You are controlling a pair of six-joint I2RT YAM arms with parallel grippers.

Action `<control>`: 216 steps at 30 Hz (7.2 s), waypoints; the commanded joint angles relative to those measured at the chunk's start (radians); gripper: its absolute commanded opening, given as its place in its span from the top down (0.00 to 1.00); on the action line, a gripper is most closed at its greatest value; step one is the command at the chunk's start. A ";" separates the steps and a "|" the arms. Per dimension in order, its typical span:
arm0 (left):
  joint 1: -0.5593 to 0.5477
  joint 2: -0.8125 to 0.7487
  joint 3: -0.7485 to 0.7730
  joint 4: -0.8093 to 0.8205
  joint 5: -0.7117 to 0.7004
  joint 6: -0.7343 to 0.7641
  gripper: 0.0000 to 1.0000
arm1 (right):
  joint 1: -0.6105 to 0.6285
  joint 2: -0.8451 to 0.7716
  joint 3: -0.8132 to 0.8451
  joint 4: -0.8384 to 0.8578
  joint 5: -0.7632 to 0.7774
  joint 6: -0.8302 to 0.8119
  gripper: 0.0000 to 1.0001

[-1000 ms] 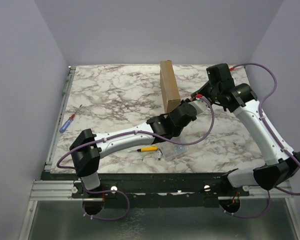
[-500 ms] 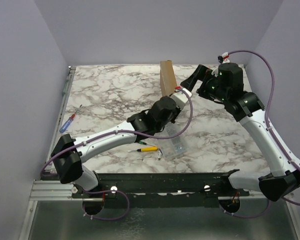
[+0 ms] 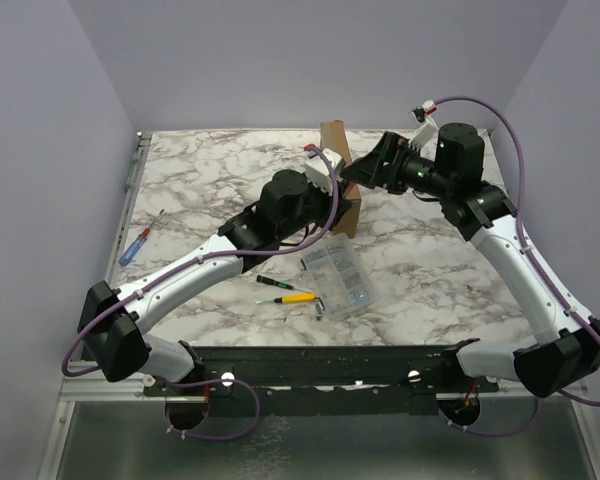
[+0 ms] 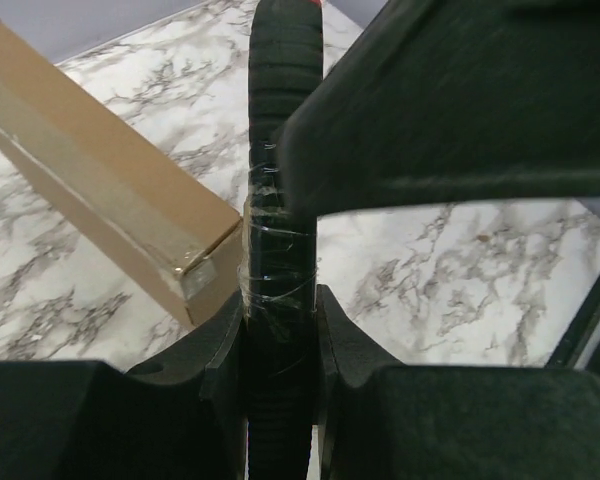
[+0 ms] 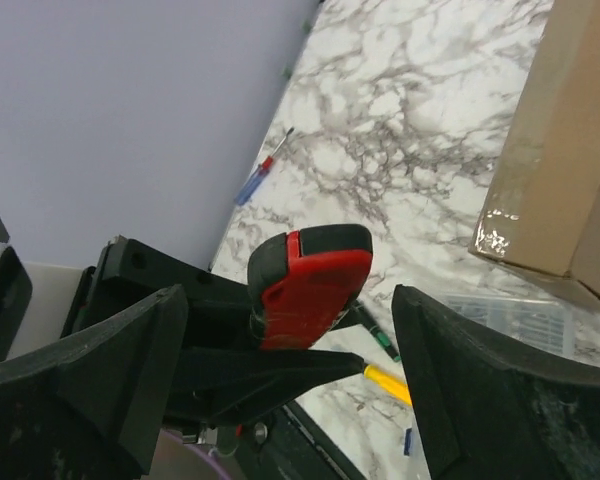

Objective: Unpack the express box

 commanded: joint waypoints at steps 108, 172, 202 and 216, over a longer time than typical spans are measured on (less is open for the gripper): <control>0.384 0.468 0.105 0.133 0.677 -0.532 0.62 | 0.316 0.156 -0.016 0.216 1.026 -0.453 1.00; 0.247 0.306 -0.081 0.338 0.265 -0.582 0.47 | 0.452 0.101 -0.244 0.538 1.375 -0.386 1.00; -0.012 0.376 -0.432 1.114 -0.203 0.144 0.01 | 0.449 0.108 -0.181 0.400 1.354 -0.246 1.00; -0.046 0.511 -0.308 1.156 -0.254 0.250 0.31 | 0.449 0.114 -0.167 0.375 1.356 -0.222 1.00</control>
